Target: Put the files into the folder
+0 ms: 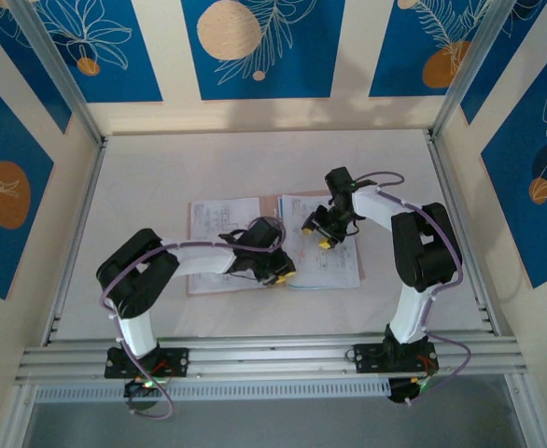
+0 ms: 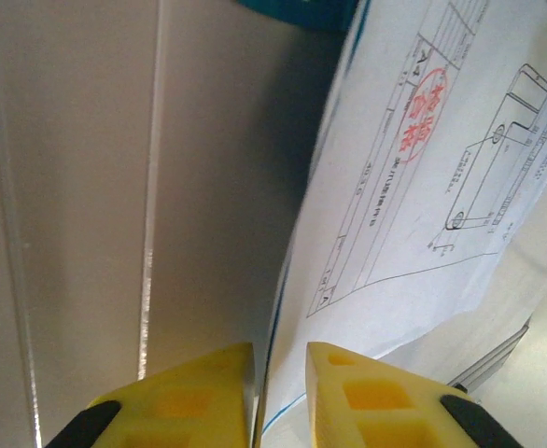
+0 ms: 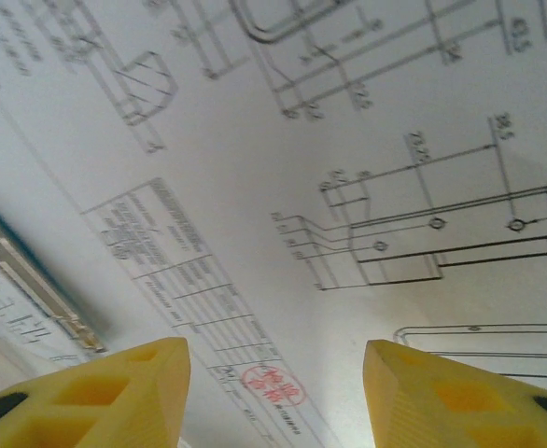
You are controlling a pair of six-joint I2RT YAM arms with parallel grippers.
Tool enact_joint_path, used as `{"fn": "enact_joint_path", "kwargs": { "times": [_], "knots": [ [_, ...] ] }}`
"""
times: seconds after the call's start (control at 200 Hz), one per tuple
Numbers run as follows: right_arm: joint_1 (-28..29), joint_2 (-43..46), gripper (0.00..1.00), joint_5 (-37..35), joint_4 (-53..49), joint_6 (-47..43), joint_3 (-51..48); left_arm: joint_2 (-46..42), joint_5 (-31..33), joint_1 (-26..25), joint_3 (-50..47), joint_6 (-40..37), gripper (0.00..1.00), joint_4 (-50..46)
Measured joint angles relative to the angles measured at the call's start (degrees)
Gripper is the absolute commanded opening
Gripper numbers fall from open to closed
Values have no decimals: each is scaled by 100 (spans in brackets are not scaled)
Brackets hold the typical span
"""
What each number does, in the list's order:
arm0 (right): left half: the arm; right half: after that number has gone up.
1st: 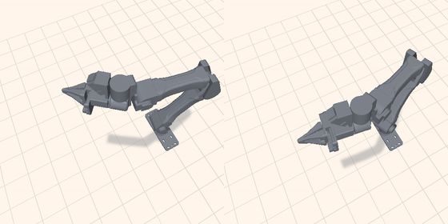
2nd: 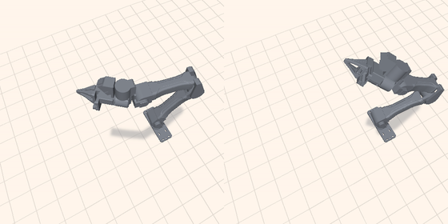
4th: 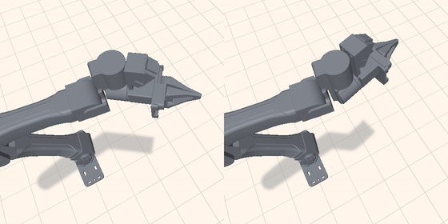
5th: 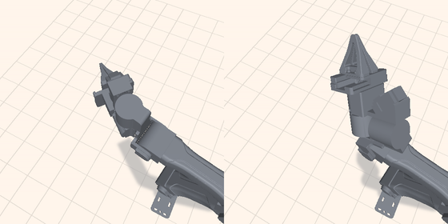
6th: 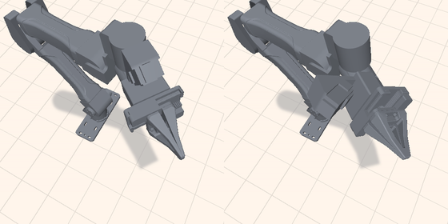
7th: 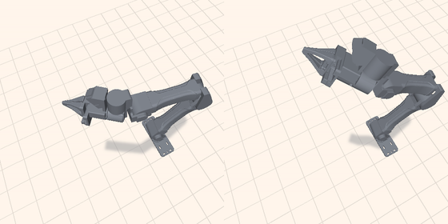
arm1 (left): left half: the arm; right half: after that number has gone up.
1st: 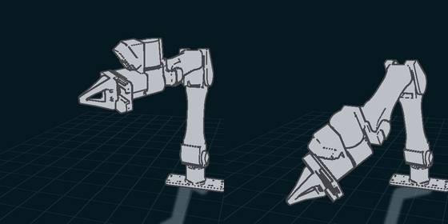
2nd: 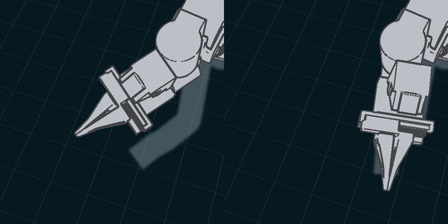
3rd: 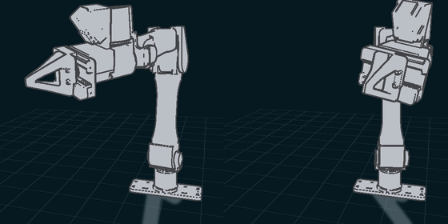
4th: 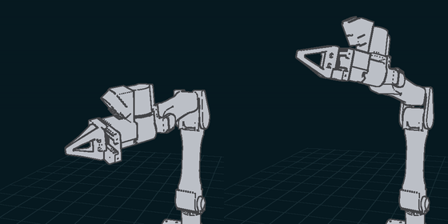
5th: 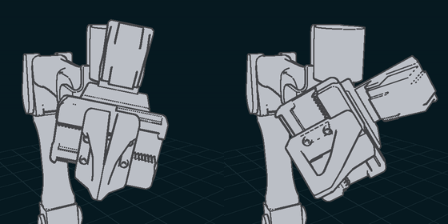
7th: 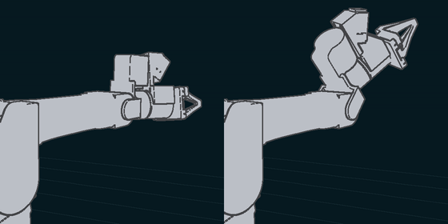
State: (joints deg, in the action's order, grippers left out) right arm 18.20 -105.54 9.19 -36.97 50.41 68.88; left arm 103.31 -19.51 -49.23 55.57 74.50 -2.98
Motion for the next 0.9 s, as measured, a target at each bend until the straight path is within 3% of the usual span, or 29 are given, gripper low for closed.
{"fn": "enact_joint_path", "kwargs": {
  "times": [0.4, 0.72, 0.9],
  "knots": [
    [35, -315, 53, -24, -17, 76, 581, 190, -42, 0, 52, 2, 21, 39],
    [116, -916, 52, -83, -81, 168, 925, 195, -46, 0, 76, 15, 33, 55],
    [197, -981, 52, -76, -83, 122, 979, 195, -46, 0, 116, 0, 33, 42]
  ]
}}
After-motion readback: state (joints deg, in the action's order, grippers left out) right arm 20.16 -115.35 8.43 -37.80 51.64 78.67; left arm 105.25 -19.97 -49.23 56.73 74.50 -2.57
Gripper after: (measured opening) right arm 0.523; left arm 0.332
